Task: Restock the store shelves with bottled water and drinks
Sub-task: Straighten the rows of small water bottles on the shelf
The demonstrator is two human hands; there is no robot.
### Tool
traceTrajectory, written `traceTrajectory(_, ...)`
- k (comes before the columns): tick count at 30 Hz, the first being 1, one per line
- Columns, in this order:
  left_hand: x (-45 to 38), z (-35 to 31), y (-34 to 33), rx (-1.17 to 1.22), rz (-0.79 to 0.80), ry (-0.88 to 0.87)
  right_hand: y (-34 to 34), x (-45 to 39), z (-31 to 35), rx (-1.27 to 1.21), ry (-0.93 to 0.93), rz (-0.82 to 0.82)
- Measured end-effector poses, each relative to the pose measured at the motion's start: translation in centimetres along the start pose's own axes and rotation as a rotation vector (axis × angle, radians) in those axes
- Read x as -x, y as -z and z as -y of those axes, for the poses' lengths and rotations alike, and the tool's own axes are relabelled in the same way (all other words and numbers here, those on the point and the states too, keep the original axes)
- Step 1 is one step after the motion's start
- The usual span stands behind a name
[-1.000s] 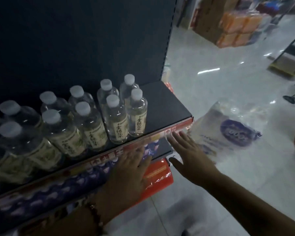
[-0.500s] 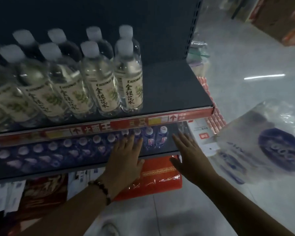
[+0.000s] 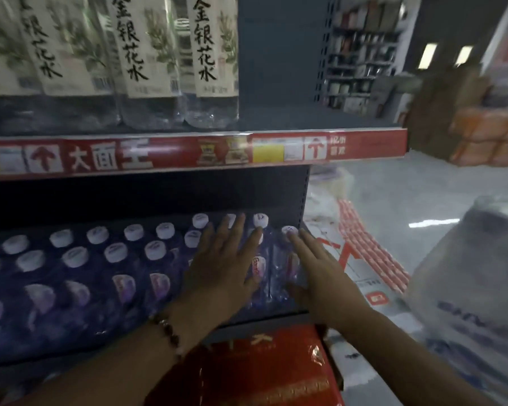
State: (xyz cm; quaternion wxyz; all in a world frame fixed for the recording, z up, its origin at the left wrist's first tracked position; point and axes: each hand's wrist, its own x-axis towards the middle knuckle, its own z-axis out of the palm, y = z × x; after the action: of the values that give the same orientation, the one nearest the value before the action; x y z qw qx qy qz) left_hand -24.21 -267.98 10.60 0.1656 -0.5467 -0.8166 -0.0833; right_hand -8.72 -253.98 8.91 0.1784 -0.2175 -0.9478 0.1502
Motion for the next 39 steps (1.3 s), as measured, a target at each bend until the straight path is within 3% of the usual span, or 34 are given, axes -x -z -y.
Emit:
traceTrajectory(8,1.7,3.8,1.7,0.012,0.026,-0.037,3.1,-4.2,-1.6,-0.192,-0.108,0.079)
traceTrajectory(12,1.5,4.4,1.8,-0.009,0.197,0.048,0.8,-2.7,0.1,-0.317,-0.2,0.078)
traceTrajectory(16,1.5,5.3,-0.8,-0.051,0.054,-0.023,-1.9,-1.4,0.7,-0.449,-0.315,-0.042)
traceTrajectory(20,1.4,6.4,-1.0,-0.027,-0.091,-0.057,-0.6,-2.5,0.4,-0.428,-0.231,-0.02)
traceTrajectory(26,-0.5,5.6,0.9,0.031,0.094,-0.085,0.6,-4.1,1.1,-0.569,-0.417,-0.013)
traceTrajectory(32,-0.7,6.1,-2.4,0.062,-0.133,-0.131,-7.9,-2.6,-1.7,-0.632,-0.485,-0.055)
traceTrajectory(39,-0.2,6.5,-2.9,0.164,-0.202,-0.163,-11.3,-1.4,-3.8,-0.564,-0.496,-0.236)
